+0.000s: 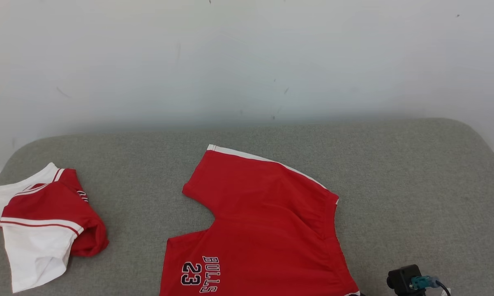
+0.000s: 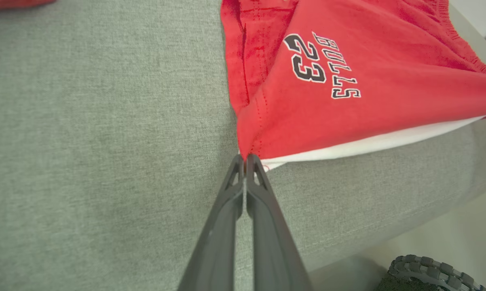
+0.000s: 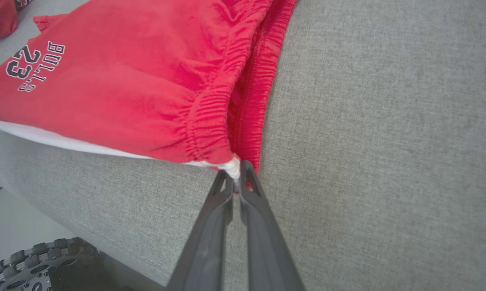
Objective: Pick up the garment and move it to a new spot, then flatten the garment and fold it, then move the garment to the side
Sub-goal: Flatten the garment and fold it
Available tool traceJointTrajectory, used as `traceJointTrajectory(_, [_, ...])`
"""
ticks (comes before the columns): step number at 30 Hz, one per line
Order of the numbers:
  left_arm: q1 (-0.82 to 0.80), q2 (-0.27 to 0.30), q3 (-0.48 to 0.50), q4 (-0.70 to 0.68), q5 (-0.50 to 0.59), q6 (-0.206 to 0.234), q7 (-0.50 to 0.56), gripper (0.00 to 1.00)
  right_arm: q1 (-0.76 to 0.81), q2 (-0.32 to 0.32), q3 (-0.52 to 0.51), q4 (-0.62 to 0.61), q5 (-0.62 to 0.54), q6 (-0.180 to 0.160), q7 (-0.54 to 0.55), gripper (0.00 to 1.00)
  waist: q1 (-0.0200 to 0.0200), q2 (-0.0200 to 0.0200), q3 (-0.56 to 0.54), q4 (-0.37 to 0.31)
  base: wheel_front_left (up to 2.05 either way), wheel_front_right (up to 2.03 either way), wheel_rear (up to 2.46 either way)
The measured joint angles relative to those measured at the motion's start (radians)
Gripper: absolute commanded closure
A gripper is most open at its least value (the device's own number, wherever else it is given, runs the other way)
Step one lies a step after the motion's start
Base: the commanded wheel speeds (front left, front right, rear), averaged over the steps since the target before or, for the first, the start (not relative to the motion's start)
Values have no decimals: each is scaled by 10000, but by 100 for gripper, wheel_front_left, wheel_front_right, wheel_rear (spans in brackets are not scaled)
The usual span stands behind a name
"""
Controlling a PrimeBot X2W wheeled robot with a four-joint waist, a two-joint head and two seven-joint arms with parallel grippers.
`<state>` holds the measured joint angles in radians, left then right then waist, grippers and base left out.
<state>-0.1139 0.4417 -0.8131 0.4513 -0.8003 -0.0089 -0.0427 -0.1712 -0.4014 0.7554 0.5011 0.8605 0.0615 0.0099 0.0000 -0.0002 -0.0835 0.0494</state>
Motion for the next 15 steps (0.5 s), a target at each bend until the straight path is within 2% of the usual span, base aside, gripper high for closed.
traceJointTrajectory(8, [31,-90,-10,134,-144,15,247,100,-10,102,12,40,19,-100,203,100,0,1,83,66,0,0,0])
traceJointTrajectory(9, [30,-100,-10,150,-221,13,261,100,-8,117,0,36,38,-98,224,97,0,1,89,76,0,0,0])
traceJointTrajectory(10, [31,-111,-6,169,-238,15,261,100,-4,161,-61,17,155,-98,221,67,0,1,95,85,0,0,0])
traceJointTrajectory(11, [31,-138,25,182,-263,63,259,74,-3,226,-144,-35,291,-98,201,25,0,2,101,91,0,0,0])
traceJointTrajectory(12, [33,-165,88,198,-314,100,259,0,-3,291,-222,-109,437,-98,196,0,0,2,104,95,0,0,0])
traceJointTrajectory(15, [35,-159,228,190,-445,102,257,0,-4,330,-272,-207,495,-98,194,0,0,2,109,102,0,0,0])
